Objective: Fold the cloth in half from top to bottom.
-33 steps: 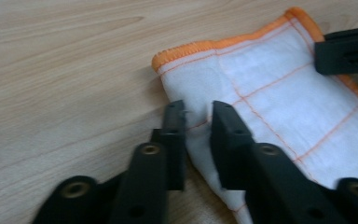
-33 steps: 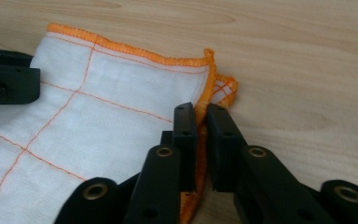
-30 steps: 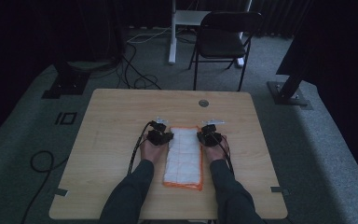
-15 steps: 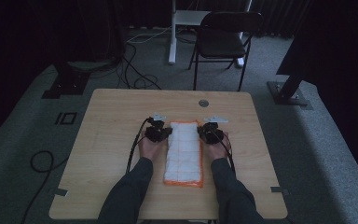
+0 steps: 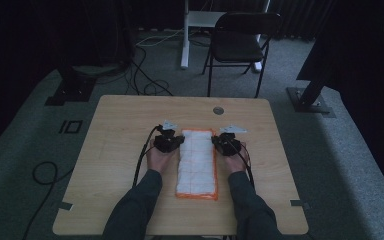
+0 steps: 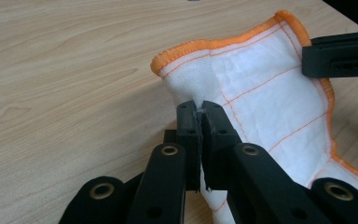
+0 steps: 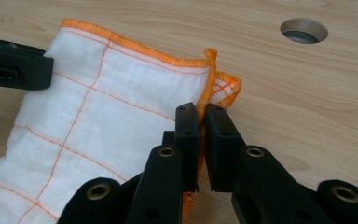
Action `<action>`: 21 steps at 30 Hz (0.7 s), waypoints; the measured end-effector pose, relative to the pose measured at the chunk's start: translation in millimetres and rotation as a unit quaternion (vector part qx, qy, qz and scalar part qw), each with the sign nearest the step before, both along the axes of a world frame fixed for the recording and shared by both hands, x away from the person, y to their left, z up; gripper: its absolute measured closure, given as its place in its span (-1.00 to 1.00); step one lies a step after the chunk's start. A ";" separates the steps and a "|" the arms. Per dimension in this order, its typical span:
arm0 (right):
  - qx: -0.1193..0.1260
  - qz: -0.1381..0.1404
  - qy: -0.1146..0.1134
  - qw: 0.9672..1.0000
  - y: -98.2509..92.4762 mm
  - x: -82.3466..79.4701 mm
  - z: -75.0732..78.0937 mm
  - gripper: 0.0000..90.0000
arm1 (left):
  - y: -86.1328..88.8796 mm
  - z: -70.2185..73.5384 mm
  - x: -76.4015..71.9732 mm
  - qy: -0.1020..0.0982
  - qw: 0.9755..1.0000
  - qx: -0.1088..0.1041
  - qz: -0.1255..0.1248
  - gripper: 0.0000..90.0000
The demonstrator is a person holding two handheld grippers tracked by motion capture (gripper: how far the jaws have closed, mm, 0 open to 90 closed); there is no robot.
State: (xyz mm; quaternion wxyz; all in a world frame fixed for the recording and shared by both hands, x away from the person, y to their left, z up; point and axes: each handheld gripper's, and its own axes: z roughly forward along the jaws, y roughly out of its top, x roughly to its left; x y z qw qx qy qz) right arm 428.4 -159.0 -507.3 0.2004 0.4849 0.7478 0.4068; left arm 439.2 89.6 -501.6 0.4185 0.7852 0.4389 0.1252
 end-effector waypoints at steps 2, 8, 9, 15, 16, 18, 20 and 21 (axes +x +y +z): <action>0.000 0.002 -0.002 1.000 -0.8 -2.0 1.1 0.89 | 0.4 1.9 -1.9 -0.003 1.000 0.000 -0.002 0.95; 0.008 0.007 -0.006 1.000 -2.2 -11.0 3.8 0.89 | 1.4 7.6 -10.7 -0.011 1.000 -0.004 -0.007 0.95; 0.010 0.008 -0.007 1.000 -2.4 -12.1 4.1 0.89 | 1.6 8.3 -12.7 -0.013 1.000 -0.005 -0.009 0.95; 0.005 0.016 -0.017 1.000 -3.0 -21.7 8.8 0.89 | 3.4 11.3 -21.1 -0.018 1.000 -0.007 -0.013 0.95; 0.005 0.016 -0.017 1.000 -3.0 -21.7 8.8 0.89 | 3.8 11.8 -22.2 -0.018 1.000 -0.006 -0.015 0.95; 0.006 0.018 -0.018 1.000 -3.3 -24.3 10.4 0.89 | 4.0 13.3 -25.4 -0.021 1.000 -0.006 -0.016 0.95; 0.006 0.020 -0.019 1.000 -3.5 -26.7 11.8 0.89 | 4.8 14.7 -29.0 -0.024 1.000 -0.007 -0.018 0.95; 0.007 0.023 -0.021 0.999 -3.9 -29.1 12.9 0.89 | 5.5 15.2 -31.3 -0.024 1.000 -0.011 -0.017 0.95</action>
